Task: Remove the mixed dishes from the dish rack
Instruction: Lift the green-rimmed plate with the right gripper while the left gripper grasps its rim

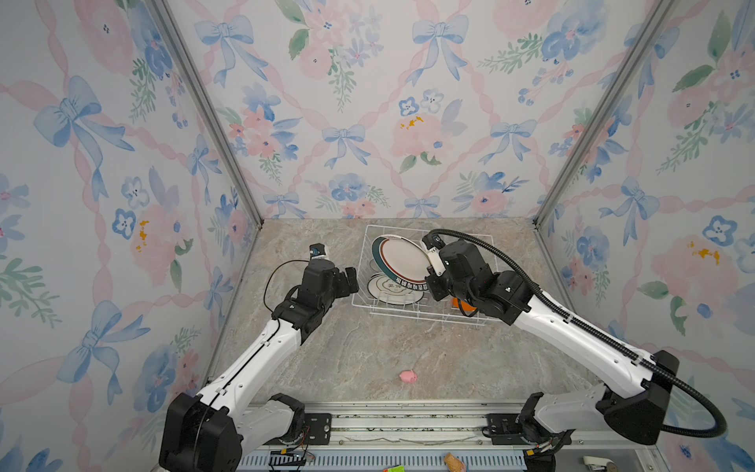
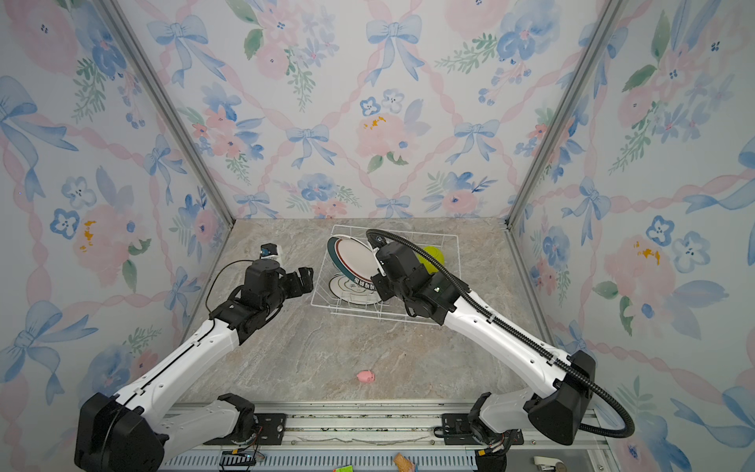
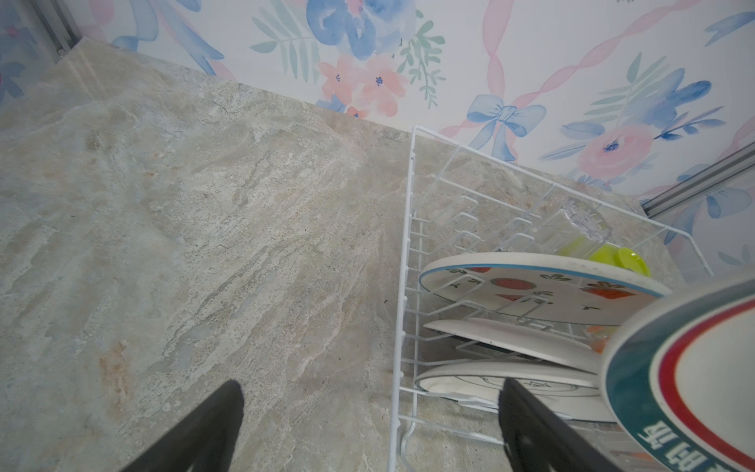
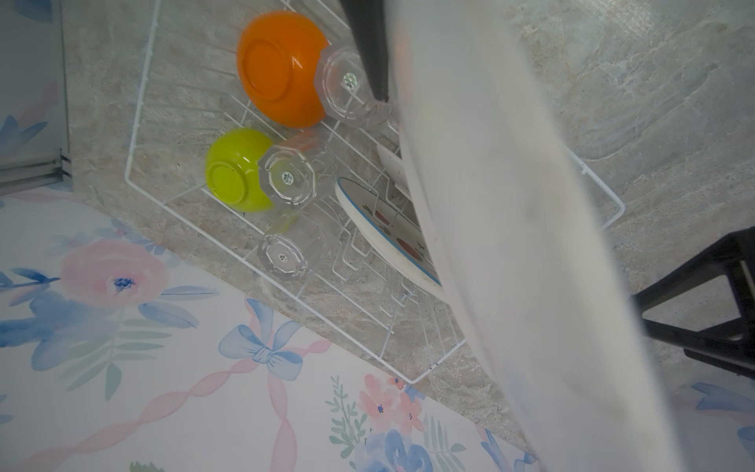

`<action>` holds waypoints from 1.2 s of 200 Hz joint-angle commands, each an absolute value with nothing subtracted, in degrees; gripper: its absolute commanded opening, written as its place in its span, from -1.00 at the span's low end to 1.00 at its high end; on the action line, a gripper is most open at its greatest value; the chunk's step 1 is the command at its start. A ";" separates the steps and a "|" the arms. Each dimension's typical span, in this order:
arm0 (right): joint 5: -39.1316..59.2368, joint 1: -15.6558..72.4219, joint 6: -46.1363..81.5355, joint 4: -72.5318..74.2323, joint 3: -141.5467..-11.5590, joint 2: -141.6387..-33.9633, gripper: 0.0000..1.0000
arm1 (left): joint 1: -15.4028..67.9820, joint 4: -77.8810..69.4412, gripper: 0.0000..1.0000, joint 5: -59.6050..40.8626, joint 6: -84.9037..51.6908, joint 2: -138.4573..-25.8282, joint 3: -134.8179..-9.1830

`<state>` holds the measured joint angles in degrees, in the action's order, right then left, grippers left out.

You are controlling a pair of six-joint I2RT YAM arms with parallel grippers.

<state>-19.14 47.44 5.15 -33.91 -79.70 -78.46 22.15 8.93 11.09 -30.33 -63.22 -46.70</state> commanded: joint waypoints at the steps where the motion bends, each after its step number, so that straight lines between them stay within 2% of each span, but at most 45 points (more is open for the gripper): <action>1: -16.61 45.90 12.10 -28.08 -82.20 -76.38 -1.00 | 22.42 9.23 0.96 10.46 -31.33 -60.49 -46.41; 40: -11.99 43.43 18.95 -25.11 -82.64 -77.76 -1.00 | 22.47 9.03 0.96 6.72 -32.05 -57.95 -47.23; 91: -5.20 40.14 26.45 -22.11 -83.09 -79.49 -1.00 | 22.37 2.01 0.96 -4.54 -35.72 -55.63 -47.11; 160: 1.11 38.77 31.66 -14.63 -81.19 -78.93 -1.00 | 22.50 -12.43 0.95 -15.54 -46.59 -63.05 -48.89; 210: 8.85 37.29 37.20 -9.09 -79.39 -80.06 -1.00 | 23.21 -16.02 0.86 -15.88 -47.63 -66.33 -50.37; 240: 11.87 36.17 40.66 -6.26 -77.92 -80.02 -1.00 | 23.12 -18.45 0.67 -16.17 -48.17 -67.21 -50.70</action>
<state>7.27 37.39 36.10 -13.80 -78.83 -79.90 22.94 -14.20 -14.92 -47.24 -66.39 -48.64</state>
